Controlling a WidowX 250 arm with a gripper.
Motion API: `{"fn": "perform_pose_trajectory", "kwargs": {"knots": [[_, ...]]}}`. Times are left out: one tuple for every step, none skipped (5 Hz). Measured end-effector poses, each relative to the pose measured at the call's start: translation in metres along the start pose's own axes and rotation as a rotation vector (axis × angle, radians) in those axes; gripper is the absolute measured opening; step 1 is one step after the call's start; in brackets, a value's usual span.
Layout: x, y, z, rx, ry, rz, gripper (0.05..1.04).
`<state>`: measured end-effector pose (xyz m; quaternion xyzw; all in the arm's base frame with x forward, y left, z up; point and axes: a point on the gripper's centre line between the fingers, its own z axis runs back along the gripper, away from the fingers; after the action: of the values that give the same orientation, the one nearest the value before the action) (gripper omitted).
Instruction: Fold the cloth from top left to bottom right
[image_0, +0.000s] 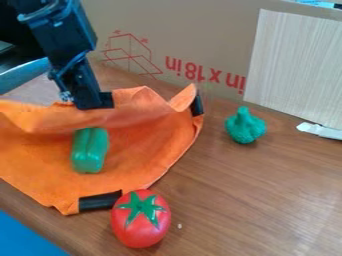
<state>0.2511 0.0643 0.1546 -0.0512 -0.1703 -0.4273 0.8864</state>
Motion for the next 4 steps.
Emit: {"fn": "perform_pose_trajectory", "kwargs": {"knots": [[-0.002,-0.011,-0.001,-0.003,0.002,0.004,0.067],[-0.002,-0.017,-0.001,-0.011,0.011,-0.008,0.094],[-0.004,-0.019,0.0,-0.02,0.024,-0.015,0.265],[-0.002,-0.024,0.004,-0.062,0.015,-0.014,0.546]]}}
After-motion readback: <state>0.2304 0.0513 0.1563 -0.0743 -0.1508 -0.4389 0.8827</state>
